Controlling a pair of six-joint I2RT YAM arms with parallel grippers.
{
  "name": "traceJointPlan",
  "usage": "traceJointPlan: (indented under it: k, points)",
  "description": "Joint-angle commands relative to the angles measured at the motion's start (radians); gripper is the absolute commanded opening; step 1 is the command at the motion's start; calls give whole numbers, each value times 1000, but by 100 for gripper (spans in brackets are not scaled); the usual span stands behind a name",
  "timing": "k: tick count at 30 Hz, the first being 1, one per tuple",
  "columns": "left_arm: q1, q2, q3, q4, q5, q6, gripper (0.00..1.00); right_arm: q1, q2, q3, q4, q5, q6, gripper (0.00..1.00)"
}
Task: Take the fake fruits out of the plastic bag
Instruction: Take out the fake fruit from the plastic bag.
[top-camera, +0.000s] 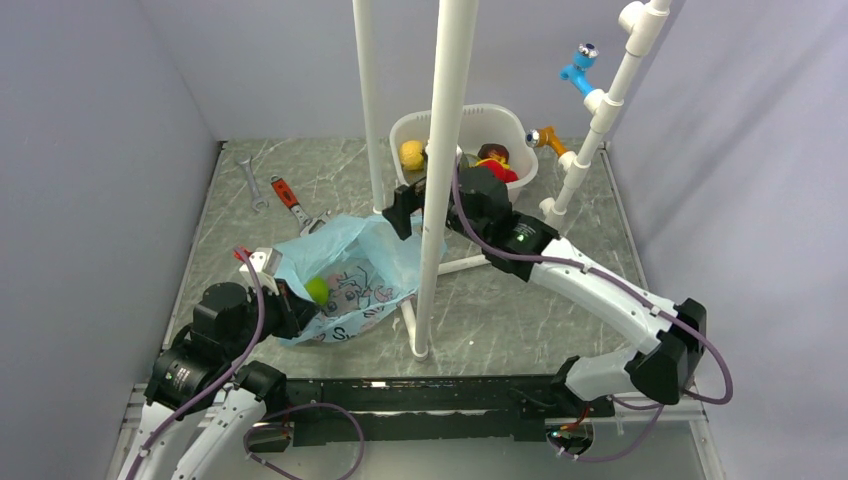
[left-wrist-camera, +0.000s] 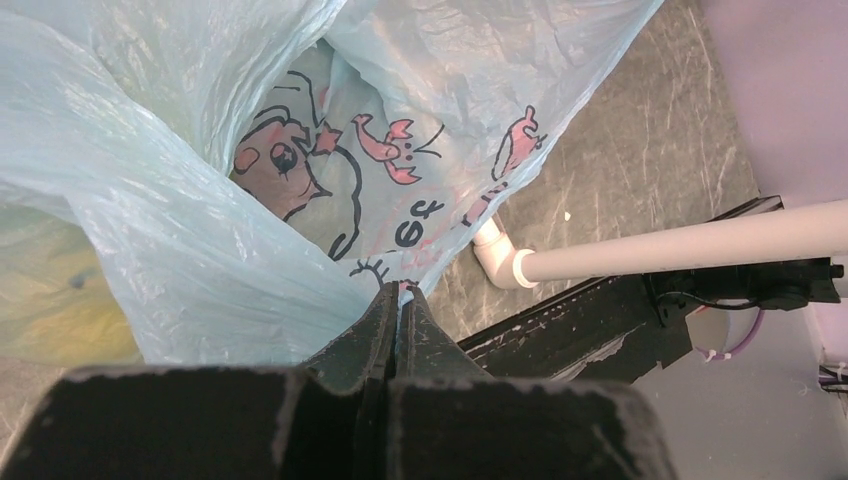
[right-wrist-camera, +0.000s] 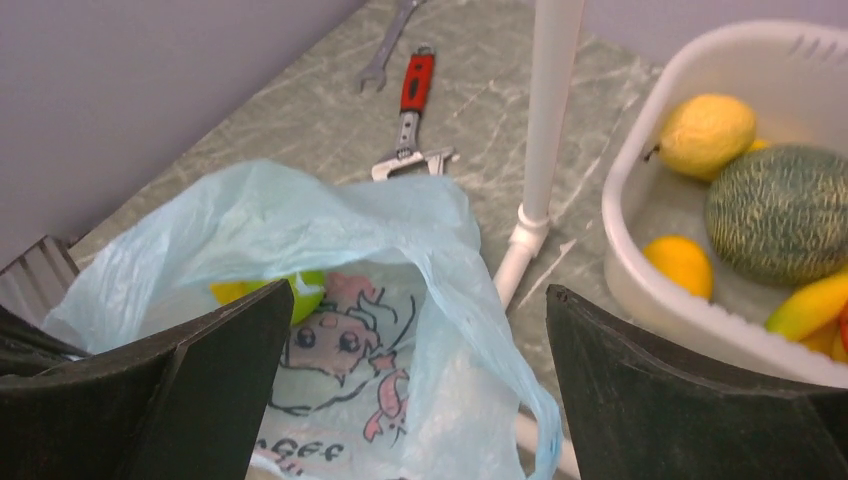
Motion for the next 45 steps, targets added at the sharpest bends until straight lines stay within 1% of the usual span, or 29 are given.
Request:
traceJointPlan:
  k: [1,3,5,8,9,12,15,16,19,21,23,25,27,29,30,35,40,45]
  points:
    - [10,-10,-6,34,14,3,0,3,77,111,-6,-93,-70,100]
    - [10,-16,-6,33,10,1,0,8,148,161,-11,-212,-69,100]
    - [10,-19,-5,31,4,-1,0,34,225,216,-37,-290,-76,99]
    - [11,-23,-5,30,-6,-5,0,94,312,224,12,-396,-97,95]
    - [12,-25,-5,30,-6,-6,0,107,335,219,31,-430,-99,93]
    - [13,-20,-4,29,-7,-5,0,120,412,223,58,-509,-89,80]
    - [16,-13,-4,29,-5,-5,0,121,474,220,81,-563,-80,64]
    - [18,-10,-3,29,-7,-5,0,122,494,220,86,-578,-79,60]
    - [25,1,-1,23,-19,-9,0,126,556,222,103,-606,-81,59]
    - [30,5,-1,22,-19,-9,0,127,594,217,125,-612,-79,59]
    - [32,5,-1,21,-20,-11,0,126,626,212,150,-602,-78,62]
    - [32,-2,-2,23,-21,-11,0,129,650,207,182,-584,-67,71]
    - [33,-4,-4,25,-21,-11,0,130,666,193,232,-578,-59,83]
    - [33,2,-3,25,-13,-9,0,132,675,165,304,-560,-46,91]
    - [33,7,-3,25,-11,-7,0,135,680,150,339,-536,-39,94]
    - [36,16,-2,27,-2,-2,0,140,730,158,436,-408,20,99]
    - [38,13,-5,28,0,-3,0,149,792,182,511,-304,49,100]
    - [42,18,-4,30,7,0,0,163,854,198,585,-258,26,100]
